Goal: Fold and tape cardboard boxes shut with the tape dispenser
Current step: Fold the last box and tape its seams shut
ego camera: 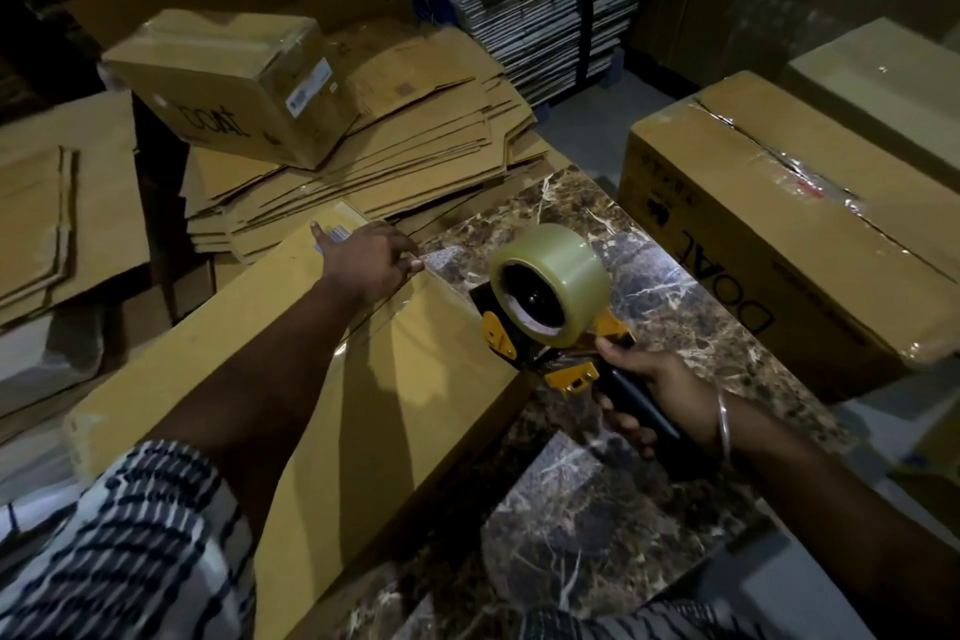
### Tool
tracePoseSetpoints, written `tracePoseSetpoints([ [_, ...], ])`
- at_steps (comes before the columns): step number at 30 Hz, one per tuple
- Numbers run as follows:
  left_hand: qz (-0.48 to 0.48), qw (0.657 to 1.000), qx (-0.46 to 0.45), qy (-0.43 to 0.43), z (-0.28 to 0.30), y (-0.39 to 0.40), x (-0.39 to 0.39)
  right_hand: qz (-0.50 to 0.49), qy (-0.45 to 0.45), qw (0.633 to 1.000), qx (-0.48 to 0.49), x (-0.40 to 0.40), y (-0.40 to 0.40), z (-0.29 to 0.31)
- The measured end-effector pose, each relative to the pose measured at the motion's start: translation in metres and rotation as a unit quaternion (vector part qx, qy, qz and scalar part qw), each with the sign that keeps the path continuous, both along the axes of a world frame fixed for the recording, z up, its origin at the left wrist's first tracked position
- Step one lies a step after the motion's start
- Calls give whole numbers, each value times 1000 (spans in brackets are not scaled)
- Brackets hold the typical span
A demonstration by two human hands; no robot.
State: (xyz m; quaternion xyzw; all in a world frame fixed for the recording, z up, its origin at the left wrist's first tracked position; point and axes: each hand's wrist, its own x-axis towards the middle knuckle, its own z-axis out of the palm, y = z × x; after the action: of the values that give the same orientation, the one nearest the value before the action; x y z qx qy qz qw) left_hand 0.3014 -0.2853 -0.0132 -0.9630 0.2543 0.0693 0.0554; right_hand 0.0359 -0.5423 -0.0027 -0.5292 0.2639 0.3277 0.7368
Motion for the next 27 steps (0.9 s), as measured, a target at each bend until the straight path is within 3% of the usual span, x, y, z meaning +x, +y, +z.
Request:
tracePoseSetpoints([
  [3, -6, 1000, -12, -13, 0, -5, -10, -13, 2, 1000, -12, -10, 3, -5],
  [5, -50, 996, -76, -11, 0, -11, -24, -16, -4, 1000, -20, -10, 5, -4],
  [8, -162, 967, -176, 81, -7, -19, -53, -21, -14, 999, -22, -11, 5, -5],
  [11, -205, 958, -157, 122, -23, -21, -60, -17, -24, 999, -33, -11, 6, -5],
  [16, -205, 971, -101, 75, -27, -19, -52, -19, -39, 999, -25, 2, 12, -3],
  [19, -164, 977, -119, 61, -19, -17, -50, -13, -49, 999, -7, 24, 14, -7],
  [23, -87, 989, -91, 79, -13, -6, -32, 32, -30, 999, -11, 50, 12, -9],
  [27, -71, 987, -101, 105, -3, -8, -32, 9, -45, 999, -9, 46, 8, -20],
])
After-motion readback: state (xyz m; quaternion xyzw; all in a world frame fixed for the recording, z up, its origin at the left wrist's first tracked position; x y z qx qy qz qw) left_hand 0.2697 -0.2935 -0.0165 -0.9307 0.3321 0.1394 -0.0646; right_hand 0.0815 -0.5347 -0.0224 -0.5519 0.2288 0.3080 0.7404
